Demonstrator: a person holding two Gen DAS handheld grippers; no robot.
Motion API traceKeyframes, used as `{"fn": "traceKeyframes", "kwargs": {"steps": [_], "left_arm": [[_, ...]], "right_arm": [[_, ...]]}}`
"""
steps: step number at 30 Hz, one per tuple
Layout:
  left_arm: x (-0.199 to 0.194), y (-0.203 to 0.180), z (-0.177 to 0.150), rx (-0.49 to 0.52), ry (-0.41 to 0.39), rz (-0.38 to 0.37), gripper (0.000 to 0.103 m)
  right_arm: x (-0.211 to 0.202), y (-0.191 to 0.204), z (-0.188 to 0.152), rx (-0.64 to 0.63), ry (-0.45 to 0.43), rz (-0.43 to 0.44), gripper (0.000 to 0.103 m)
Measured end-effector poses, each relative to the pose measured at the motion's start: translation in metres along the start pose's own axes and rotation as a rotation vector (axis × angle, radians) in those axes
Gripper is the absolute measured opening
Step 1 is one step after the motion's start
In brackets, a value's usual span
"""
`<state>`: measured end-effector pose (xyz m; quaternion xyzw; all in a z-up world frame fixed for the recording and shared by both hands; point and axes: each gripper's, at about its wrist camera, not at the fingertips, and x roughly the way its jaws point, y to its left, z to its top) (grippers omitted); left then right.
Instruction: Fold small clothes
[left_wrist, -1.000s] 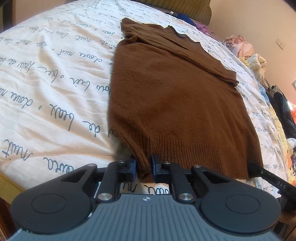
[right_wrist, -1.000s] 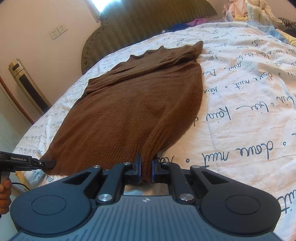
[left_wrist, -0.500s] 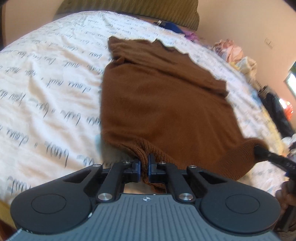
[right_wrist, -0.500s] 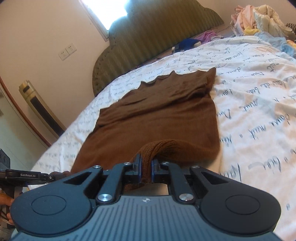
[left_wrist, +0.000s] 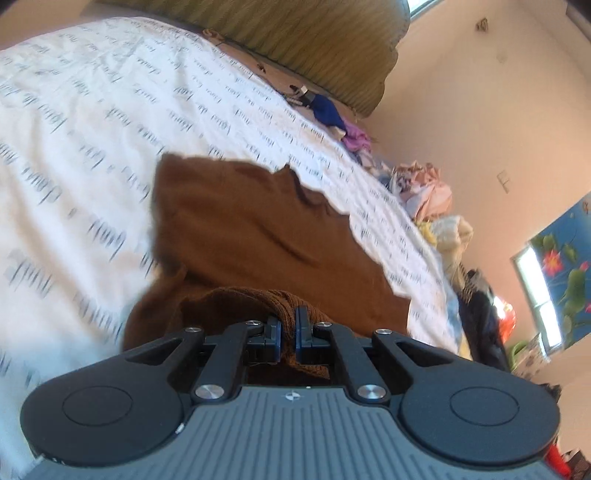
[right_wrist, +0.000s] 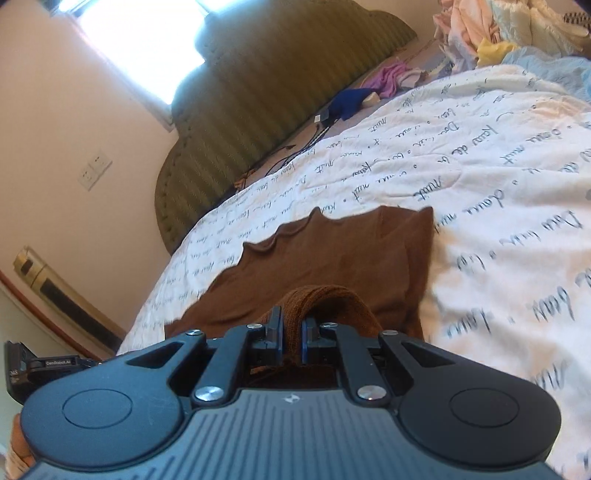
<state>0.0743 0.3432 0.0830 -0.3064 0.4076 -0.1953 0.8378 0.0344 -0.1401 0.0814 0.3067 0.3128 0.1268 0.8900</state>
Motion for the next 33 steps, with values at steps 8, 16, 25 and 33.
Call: {"fn": "traceKeyframes", "kwargs": {"steps": [8,16,25,33], "left_arm": [[0.074,0.018,0.081,-0.083,0.03,-0.012,0.007],[0.13,0.044,0.122,-0.111,0.066,0.037,0.007],[0.162,0.081,0.14,-0.178,0.036,0.142,0.011],[0.098,0.03,0.12,0.029,-0.165,0.222,0.011]], "right_arm": [[0.094,-0.032,0.064,0.135,0.1,-0.034,0.008],[0.163,-0.042,0.087,0.141,0.136,-0.119,0.008],[0.173,-0.049,0.099,0.111,0.176,-0.15,0.028],[0.111,-0.023,0.095,-0.096,0.03,-0.083,0.099]]}}
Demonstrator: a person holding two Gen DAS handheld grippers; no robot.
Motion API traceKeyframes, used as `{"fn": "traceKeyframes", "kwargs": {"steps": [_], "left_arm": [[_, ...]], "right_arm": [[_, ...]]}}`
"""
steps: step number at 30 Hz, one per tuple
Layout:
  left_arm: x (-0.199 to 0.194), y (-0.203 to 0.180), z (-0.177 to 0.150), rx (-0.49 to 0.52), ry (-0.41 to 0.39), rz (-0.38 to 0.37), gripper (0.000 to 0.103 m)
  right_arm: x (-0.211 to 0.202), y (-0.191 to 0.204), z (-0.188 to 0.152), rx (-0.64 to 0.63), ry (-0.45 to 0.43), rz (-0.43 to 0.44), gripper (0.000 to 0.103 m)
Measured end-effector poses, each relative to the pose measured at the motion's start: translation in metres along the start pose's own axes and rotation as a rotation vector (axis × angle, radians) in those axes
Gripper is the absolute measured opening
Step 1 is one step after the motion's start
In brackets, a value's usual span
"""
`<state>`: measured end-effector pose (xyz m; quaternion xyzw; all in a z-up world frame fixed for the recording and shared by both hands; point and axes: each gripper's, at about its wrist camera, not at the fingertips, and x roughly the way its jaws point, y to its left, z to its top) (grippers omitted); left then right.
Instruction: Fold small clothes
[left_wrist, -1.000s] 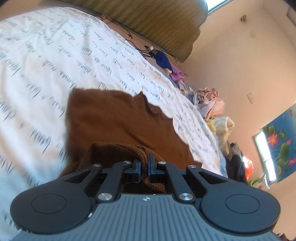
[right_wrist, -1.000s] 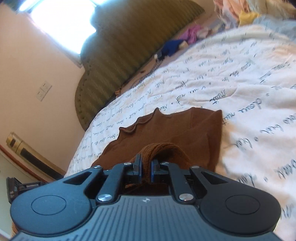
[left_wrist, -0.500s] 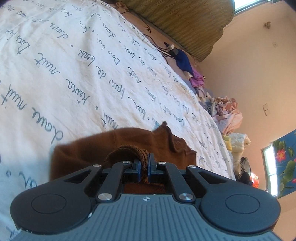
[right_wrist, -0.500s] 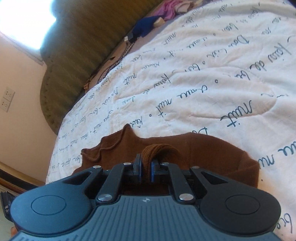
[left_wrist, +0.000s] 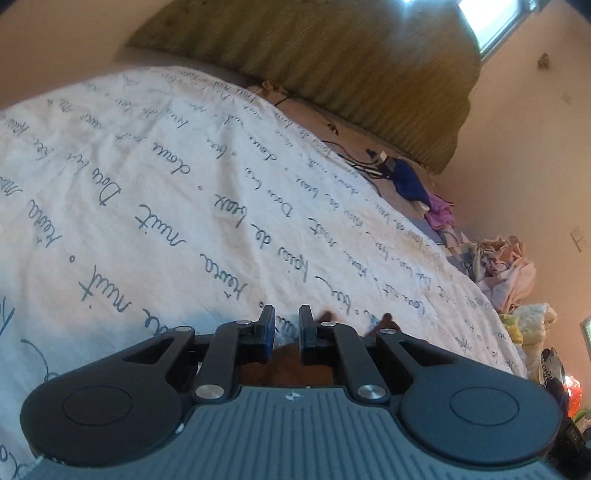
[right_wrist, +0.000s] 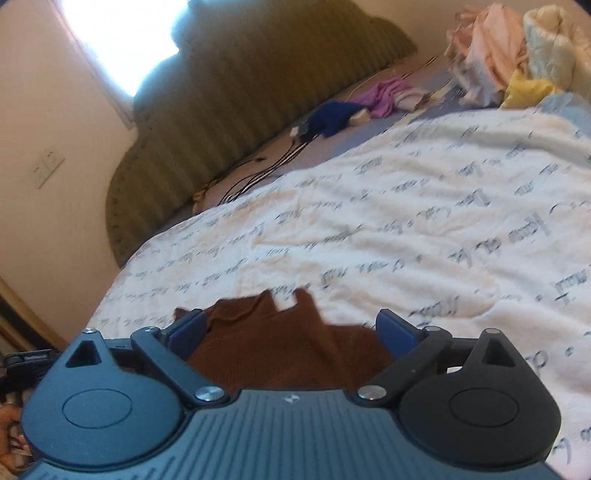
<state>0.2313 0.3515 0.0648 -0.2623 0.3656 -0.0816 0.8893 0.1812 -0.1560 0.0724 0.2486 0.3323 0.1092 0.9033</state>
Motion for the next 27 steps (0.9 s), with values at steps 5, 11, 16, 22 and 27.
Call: {"fn": "traceKeyframes", "kwargs": {"steps": [5,11,16,22,27], "left_arm": [[0.021,-0.052,-0.047,0.138,0.12,-0.118,0.02],[0.053,-0.039,-0.085,0.253,0.117,0.016,0.015],[-0.008,-0.021,-0.07,0.172,0.072,-0.014,0.033],[-0.051,-0.036,-0.117,0.183,0.152,-0.164,0.08],[-0.044,-0.008,-0.139,0.232,0.149,-0.08,0.056]], "right_arm": [[0.044,0.021,-0.023,-0.021,0.104,0.107,0.098],[0.041,-0.01,-0.031,-0.019,0.125,-0.068,0.095],[-0.023,-0.007,-0.038,-0.012,0.071,0.056,0.096],[-0.027,0.008,-0.092,-0.022,0.208,0.135,0.095],[-0.044,-0.001,-0.102,-0.05,0.197,0.037,0.084]]}}
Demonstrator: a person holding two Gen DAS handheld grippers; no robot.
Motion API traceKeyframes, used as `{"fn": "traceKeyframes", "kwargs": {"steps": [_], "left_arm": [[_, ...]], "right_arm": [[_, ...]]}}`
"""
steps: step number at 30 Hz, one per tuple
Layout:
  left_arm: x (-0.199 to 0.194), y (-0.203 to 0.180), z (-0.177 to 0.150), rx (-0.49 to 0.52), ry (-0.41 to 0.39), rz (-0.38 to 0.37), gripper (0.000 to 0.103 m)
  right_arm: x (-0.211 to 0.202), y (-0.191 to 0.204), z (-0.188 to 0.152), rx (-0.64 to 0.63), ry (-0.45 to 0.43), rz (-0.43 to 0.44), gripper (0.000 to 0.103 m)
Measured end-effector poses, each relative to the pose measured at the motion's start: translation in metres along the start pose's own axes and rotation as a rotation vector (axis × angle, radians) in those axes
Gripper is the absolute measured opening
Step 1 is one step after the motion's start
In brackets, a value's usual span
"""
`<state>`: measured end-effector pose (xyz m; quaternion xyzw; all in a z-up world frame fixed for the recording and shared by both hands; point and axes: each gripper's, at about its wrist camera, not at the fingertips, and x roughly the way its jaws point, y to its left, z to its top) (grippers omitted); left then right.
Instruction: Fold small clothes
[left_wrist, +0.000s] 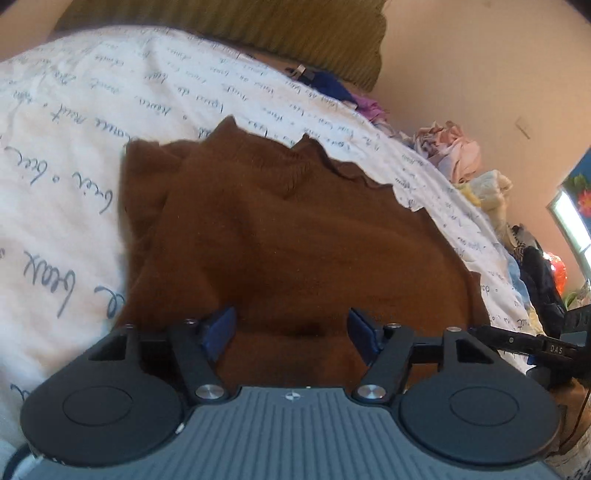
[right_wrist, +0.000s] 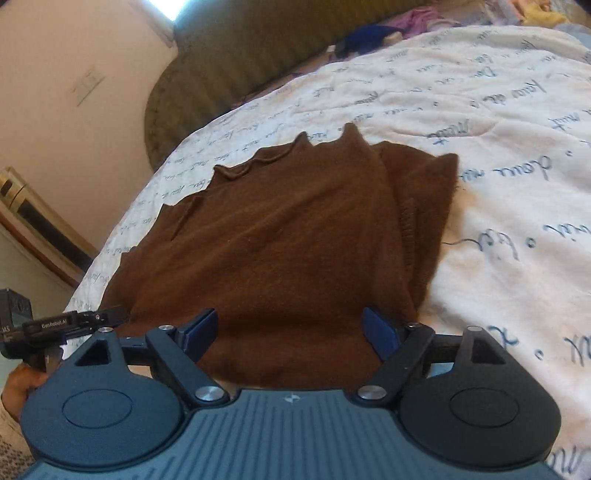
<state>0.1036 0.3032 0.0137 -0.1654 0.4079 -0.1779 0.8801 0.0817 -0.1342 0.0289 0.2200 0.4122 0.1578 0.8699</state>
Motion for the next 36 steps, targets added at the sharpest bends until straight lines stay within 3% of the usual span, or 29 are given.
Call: {"fn": "traceKeyframes", "kwargs": {"steps": [1,3,4,5,7,8,10,12,15,22,26,29,32,33,34,35,36], "left_arm": [[-0.004,0.008,0.002,-0.047,0.008,0.016,0.049],[-0.016,0.019,0.01,-0.093,0.03,0.031,0.049],[-0.023,0.022,0.012,-0.099,0.037,0.036,0.055],[-0.033,0.025,0.014,-0.111,0.039,0.016,0.073],[-0.054,0.029,0.015,-0.148,0.001,0.007,0.1],[-0.063,0.031,0.016,-0.164,-0.013,0.023,0.103],[-0.079,0.039,0.018,-0.205,-0.037,0.007,0.103],[-0.081,0.053,0.019,-0.274,-0.011,-0.045,0.103],[-0.073,0.068,0.017,-0.327,0.035,-0.026,0.103],[-0.04,0.077,0.017,-0.391,0.095,-0.09,0.103],[-0.022,0.08,0.019,-0.464,0.122,-0.146,0.103],[-0.019,0.084,0.017,-0.534,0.131,-0.206,0.103],[-0.022,0.087,0.01,-0.565,0.119,-0.208,0.09],[-0.02,0.087,0.01,-0.56,0.124,-0.21,0.084],[-0.017,0.088,0.009,-0.565,0.147,-0.206,0.068],[-0.013,0.089,0.009,-0.578,0.178,-0.201,0.05],[-0.01,0.089,0.009,-0.584,0.203,-0.206,0.039]], "right_arm": [[-0.008,0.003,0.001,0.002,-0.008,-0.015,0.085],[-0.028,0.007,0.002,-0.025,-0.033,-0.053,0.086],[-0.037,0.006,0.002,-0.019,-0.049,-0.066,0.087],[-0.045,0.002,0.002,0.0,-0.058,-0.062,0.087],[-0.052,-0.01,0.004,0.054,-0.052,-0.036,0.087],[-0.053,-0.018,0.003,0.085,-0.045,-0.027,0.087],[-0.052,-0.031,0.001,0.139,-0.026,-0.003,0.087],[-0.047,-0.038,-0.002,0.166,-0.006,0.005,0.087],[-0.04,-0.041,-0.007,0.177,0.003,0.012,0.087],[-0.028,-0.046,-0.008,0.199,0.005,0.008,0.087],[-0.017,-0.052,-0.009,0.265,0.015,0.074,0.087],[-0.012,-0.045,-0.011,0.24,0.003,0.083,0.087],[-0.011,-0.044,-0.013,0.246,-0.011,0.117,0.085],[-0.01,-0.045,-0.013,0.252,-0.024,0.12,0.066],[-0.009,-0.045,-0.013,0.256,-0.019,0.102,0.047],[-0.004,-0.046,-0.013,0.273,0.006,0.072,0.015],[-0.001,-0.047,-0.013,0.283,0.017,0.069,0.015]]}}
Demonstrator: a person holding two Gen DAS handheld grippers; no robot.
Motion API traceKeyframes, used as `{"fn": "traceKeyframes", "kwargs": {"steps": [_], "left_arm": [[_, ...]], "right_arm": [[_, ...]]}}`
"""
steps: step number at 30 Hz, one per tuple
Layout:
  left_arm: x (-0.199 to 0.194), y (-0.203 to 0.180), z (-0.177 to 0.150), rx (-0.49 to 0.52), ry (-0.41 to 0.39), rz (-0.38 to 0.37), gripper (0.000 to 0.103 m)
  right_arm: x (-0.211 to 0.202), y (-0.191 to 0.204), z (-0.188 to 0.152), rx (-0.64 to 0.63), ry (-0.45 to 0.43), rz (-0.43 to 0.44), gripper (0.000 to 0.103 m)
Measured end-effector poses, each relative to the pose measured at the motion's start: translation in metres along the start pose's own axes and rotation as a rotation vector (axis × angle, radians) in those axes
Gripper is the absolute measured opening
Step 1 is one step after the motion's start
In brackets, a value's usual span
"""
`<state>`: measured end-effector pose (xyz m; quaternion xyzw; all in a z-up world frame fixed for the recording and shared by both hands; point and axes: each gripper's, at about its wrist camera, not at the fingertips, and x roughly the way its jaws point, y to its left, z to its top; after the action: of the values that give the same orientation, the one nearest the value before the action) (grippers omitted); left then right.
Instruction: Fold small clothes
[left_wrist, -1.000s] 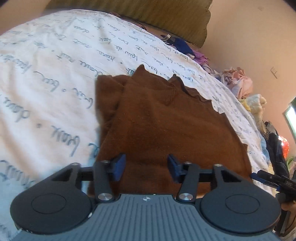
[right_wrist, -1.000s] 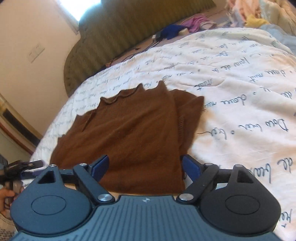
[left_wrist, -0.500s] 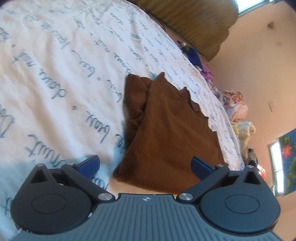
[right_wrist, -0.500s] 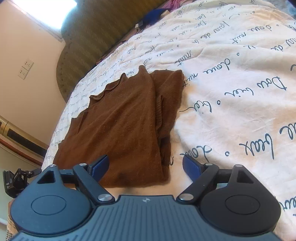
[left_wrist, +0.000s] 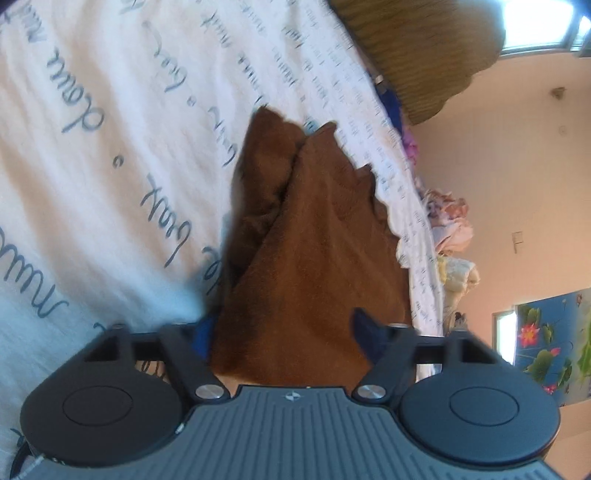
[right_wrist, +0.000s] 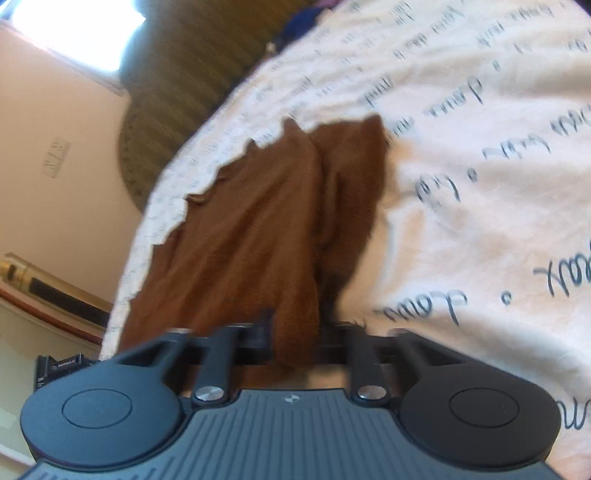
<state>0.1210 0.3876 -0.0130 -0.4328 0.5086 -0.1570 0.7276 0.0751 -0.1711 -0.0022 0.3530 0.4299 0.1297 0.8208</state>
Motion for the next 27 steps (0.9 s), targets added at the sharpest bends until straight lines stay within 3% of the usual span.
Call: {"fn": "traceKeyframes", "kwargs": {"steps": [1,4,10,15,27], "left_arm": [[0.002,0.0,0.0,-0.004,0.018,-0.009,0.016],[0.001,-0.012,-0.001,0.067,0.016,0.005,0.012],[-0.019,-0.036,0.004,0.126,-0.008,-0.032,0.011],[-0.036,-0.04,-0.009,0.161,-0.003,-0.053,0.011],[-0.074,0.007,-0.085,0.115,0.021,-0.105,0.011]], "right_arm": [[0.0,0.002,-0.002,-0.018,-0.009,-0.004,0.015],[-0.008,0.011,-0.003,-0.051,-0.037,-0.027,0.014],[-0.035,0.042,0.002,-0.148,-0.089,-0.043,0.012],[-0.061,0.058,-0.015,-0.216,-0.105,-0.028,0.012],[-0.113,0.025,-0.097,-0.221,-0.097,-0.022,0.012]]}}
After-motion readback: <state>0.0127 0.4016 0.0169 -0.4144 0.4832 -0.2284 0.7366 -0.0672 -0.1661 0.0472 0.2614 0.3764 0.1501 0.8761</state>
